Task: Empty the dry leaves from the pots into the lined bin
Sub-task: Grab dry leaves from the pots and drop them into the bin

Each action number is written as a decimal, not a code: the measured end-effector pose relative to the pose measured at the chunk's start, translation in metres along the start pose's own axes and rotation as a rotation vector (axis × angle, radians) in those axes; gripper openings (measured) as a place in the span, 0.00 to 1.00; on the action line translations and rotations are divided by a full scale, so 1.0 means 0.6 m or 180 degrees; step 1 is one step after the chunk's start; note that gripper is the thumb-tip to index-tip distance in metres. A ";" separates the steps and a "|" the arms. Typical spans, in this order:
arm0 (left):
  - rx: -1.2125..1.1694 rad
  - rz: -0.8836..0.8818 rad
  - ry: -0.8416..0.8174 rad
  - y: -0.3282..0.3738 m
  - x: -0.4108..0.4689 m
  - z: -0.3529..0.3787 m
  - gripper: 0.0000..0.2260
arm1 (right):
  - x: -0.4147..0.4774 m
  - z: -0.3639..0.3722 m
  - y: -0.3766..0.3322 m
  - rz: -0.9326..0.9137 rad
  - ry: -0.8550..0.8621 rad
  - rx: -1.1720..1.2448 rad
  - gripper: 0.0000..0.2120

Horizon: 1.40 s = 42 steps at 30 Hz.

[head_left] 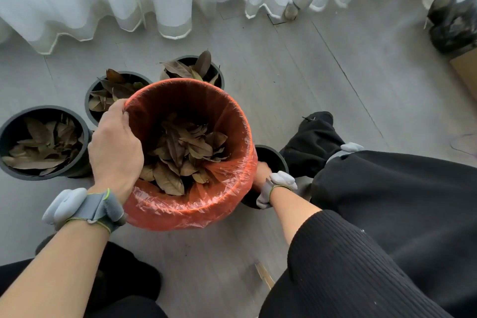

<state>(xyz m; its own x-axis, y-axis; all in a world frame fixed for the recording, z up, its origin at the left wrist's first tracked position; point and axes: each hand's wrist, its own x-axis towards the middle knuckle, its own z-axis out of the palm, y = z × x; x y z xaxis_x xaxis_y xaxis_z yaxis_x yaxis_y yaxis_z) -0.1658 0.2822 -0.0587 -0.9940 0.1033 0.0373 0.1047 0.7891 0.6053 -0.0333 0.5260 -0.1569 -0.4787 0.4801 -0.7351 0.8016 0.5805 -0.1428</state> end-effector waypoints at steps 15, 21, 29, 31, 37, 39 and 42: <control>-0.0217 -0.0028 -0.0129 -0.003 -0.022 -0.014 0.12 | -0.198 -0.109 0.050 -0.0503 0.1230 0.2289 0.09; -0.0285 -0.0033 -0.0250 0.005 -0.024 -0.023 0.13 | -0.257 -0.179 0.021 -0.0925 0.1863 0.2024 0.05; -0.0323 0.0111 -0.0340 0.028 -0.031 -0.028 0.12 | -0.292 -0.193 -0.084 -0.1580 0.1578 0.2378 0.08; -0.0305 0.0139 -0.0344 0.029 -0.032 -0.029 0.13 | -0.296 -0.183 -0.115 -0.1742 0.1331 0.2422 0.08; -0.0255 0.0237 -0.0295 0.036 -0.031 -0.026 0.14 | -0.291 -0.166 -0.145 -0.1915 0.1041 0.1934 0.14; -0.0233 0.0257 -0.0289 0.035 -0.028 -0.026 0.14 | -0.286 -0.162 -0.138 -0.1944 0.1070 0.1886 0.14; -0.0114 0.0286 -0.0305 0.033 -0.019 -0.023 0.13 | -0.268 -0.153 -0.104 -0.1649 0.1639 0.1980 0.05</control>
<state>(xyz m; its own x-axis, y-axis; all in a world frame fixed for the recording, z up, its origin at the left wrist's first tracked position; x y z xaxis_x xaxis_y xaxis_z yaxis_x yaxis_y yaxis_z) -0.1528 0.2880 -0.0360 -0.9727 0.2313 0.0174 0.1902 0.7522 0.6309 -0.0391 0.4729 0.0312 -0.8069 0.5780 -0.1215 0.4218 0.4199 -0.8036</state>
